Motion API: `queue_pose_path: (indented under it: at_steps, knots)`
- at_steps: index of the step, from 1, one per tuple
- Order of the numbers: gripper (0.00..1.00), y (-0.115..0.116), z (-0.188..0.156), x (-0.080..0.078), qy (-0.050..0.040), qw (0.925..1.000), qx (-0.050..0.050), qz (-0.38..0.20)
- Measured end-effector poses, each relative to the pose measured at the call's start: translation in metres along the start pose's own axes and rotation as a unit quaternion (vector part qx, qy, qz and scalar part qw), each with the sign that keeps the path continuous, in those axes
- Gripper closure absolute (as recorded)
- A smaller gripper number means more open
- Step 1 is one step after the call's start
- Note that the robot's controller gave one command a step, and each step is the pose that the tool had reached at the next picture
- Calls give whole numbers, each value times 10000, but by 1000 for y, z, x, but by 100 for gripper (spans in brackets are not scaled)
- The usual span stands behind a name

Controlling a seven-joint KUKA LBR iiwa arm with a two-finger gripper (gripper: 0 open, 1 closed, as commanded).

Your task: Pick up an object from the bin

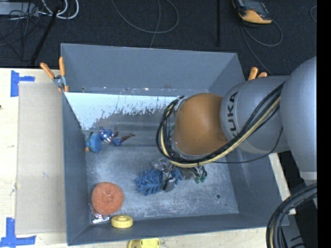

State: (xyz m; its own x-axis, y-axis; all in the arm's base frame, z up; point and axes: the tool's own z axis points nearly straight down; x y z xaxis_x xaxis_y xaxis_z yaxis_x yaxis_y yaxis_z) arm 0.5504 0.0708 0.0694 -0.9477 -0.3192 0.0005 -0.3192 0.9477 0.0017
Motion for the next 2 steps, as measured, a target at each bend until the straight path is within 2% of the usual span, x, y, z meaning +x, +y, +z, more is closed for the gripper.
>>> queue_pose_path:
  at_steps: [1, 2]
  knots:
    - [100, 0, 0, 0, 0, 10000, -1, 7]
    - [100, 14, -175, 45, -34, 9998, 13, -221]
